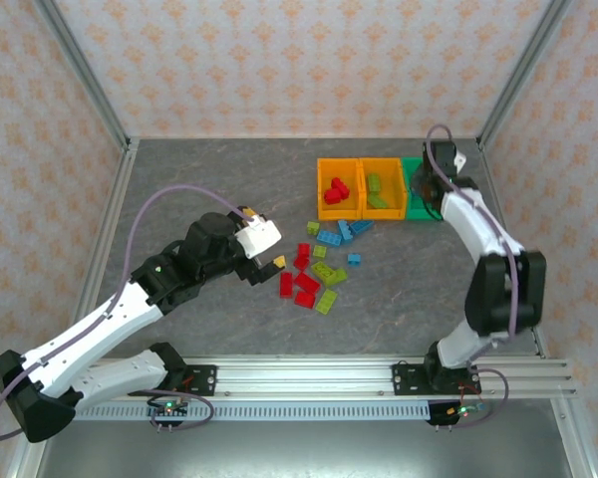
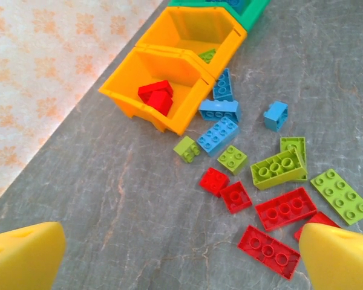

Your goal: Sort the legos into containers by color

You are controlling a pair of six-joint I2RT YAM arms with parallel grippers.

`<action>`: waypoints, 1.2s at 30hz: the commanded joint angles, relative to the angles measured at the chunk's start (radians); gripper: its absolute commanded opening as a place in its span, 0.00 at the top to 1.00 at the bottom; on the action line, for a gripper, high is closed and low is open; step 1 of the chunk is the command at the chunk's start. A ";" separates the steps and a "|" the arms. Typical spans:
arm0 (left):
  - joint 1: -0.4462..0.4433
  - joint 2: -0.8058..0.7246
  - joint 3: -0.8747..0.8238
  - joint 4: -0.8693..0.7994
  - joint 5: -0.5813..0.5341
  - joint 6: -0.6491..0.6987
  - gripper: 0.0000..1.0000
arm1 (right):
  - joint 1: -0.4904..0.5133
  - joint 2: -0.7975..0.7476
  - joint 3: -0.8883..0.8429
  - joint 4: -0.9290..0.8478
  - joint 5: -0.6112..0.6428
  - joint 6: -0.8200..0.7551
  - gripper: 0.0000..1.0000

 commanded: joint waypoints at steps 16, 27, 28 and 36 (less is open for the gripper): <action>0.014 -0.004 -0.019 0.021 -0.083 0.011 0.00 | -0.087 0.131 0.262 -0.207 -0.151 -0.007 0.40; 0.032 -0.002 -0.020 0.028 -0.077 0.011 0.00 | 0.354 -0.376 -0.256 -0.237 -0.228 0.068 0.38; 0.035 -0.001 -0.018 0.027 -0.072 0.013 0.00 | 0.425 -0.382 -0.284 -0.228 -0.244 0.066 0.39; 0.042 -0.002 -0.016 0.023 -0.063 0.011 0.00 | 0.691 -0.134 -0.189 -0.364 -0.152 -0.168 0.30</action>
